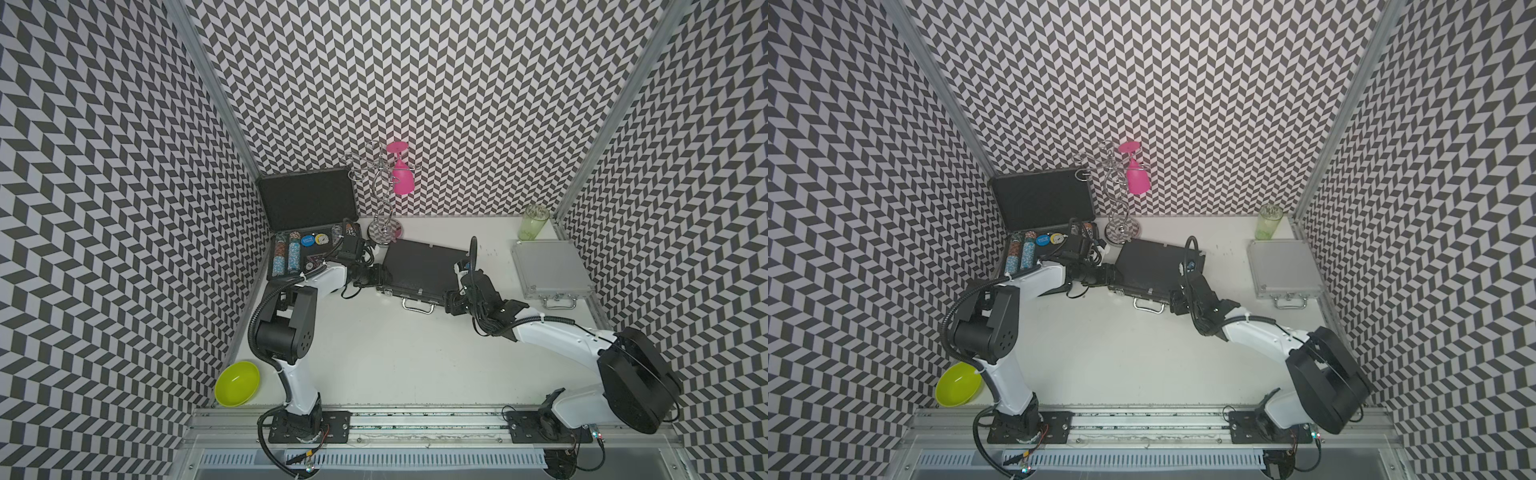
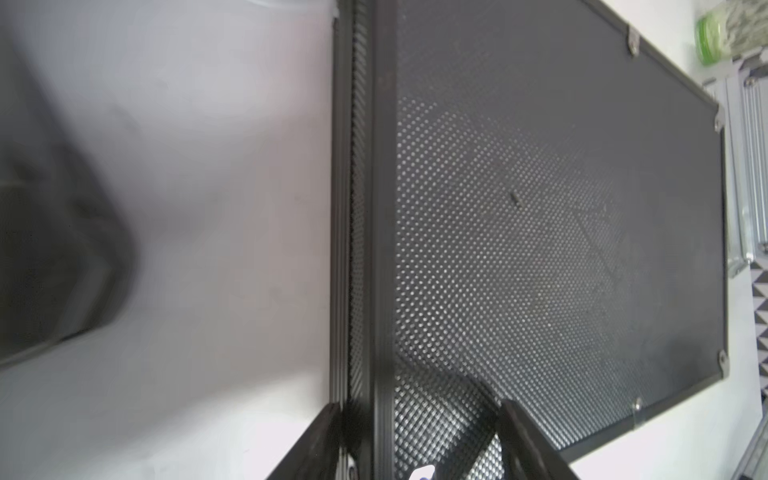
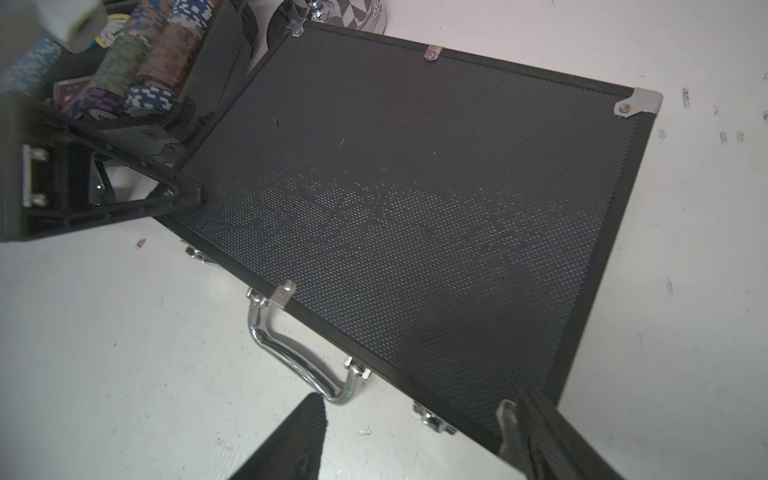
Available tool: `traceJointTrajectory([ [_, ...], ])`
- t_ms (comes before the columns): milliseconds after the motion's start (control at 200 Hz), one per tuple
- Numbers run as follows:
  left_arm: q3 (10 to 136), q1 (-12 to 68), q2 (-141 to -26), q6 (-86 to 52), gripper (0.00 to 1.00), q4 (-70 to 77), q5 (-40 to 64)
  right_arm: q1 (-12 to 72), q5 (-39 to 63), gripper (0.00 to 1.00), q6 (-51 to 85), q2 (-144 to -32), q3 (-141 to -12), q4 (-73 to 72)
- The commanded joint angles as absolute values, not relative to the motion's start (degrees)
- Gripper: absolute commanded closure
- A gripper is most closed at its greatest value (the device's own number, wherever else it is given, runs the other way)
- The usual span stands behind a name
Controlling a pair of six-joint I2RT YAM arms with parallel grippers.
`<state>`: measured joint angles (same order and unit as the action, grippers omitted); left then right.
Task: Close the poker set cases
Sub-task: Move the poker set case to the center of the board.
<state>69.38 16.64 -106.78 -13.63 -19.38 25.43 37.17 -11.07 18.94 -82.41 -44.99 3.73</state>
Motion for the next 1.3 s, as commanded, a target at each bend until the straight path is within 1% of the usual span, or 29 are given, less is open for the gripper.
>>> traceJointTrajectory([
  [0,72.25,22.72,-109.05,-12.51,0.41,-20.31,31.48,36.07,-14.04,0.26,20.62,-82.84,-47.13,4.67],
  [390,76.73,28.89,-113.51,-16.92,0.41,-17.48,30.19,28.08,-8.99,0.24,21.51,-81.20,-46.58,6.66],
  [471,77.55,29.52,-114.91,-18.25,0.43,-16.32,29.60,26.92,-7.99,0.24,21.88,-81.55,-46.41,6.71],
  [606,78.29,30.30,-116.49,-20.44,0.47,-14.31,29.00,25.69,-6.90,0.24,22.48,-81.22,-45.42,6.13],
  [976,84.85,33.34,-121.32,-22.25,0.50,-14.57,27.88,24.43,-5.77,0.24,22.58,-80.12,-44.43,5.71],
  [1111,84.49,33.51,-120.67,-22.33,0.47,-14.47,27.30,24.26,-5.62,0.24,22.34,-79.62,-44.02,5.81],
  [1181,84.10,33.25,-119.39,-22.33,0.42,-14.83,26.64,24.26,-5.45,0.24,21.99,-79.33,-43.77,5.83],
  [1292,82.24,31.68,-115.15,-22.06,0.38,-15.14,24.54,24.76,-5.23,0.24,20.41,-78.56,-43.97,6.09],
])
